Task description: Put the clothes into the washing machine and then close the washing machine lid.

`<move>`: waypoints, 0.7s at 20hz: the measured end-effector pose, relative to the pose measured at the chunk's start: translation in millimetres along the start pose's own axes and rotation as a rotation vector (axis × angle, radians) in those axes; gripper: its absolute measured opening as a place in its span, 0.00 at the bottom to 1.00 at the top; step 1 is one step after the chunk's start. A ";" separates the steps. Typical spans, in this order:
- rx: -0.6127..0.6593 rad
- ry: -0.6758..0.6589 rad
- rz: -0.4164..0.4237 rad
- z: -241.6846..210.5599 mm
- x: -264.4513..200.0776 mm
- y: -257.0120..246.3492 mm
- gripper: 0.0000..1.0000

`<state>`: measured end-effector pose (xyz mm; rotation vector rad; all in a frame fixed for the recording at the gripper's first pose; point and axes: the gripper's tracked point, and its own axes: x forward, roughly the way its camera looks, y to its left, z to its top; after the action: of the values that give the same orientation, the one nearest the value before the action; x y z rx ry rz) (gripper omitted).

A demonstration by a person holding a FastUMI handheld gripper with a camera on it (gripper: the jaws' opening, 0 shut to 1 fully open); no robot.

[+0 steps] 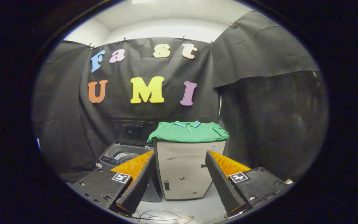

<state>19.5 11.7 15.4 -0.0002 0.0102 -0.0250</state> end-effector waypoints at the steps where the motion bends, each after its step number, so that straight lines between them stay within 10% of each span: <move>1: 0.007 0.002 -0.004 3.8 2.6 0.3 1.00; 14: 0.054 0.031 -0.054 93.4 113.7 -23.1 1.00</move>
<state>133.5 -14.2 107.6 0.0538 0.0403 -0.0798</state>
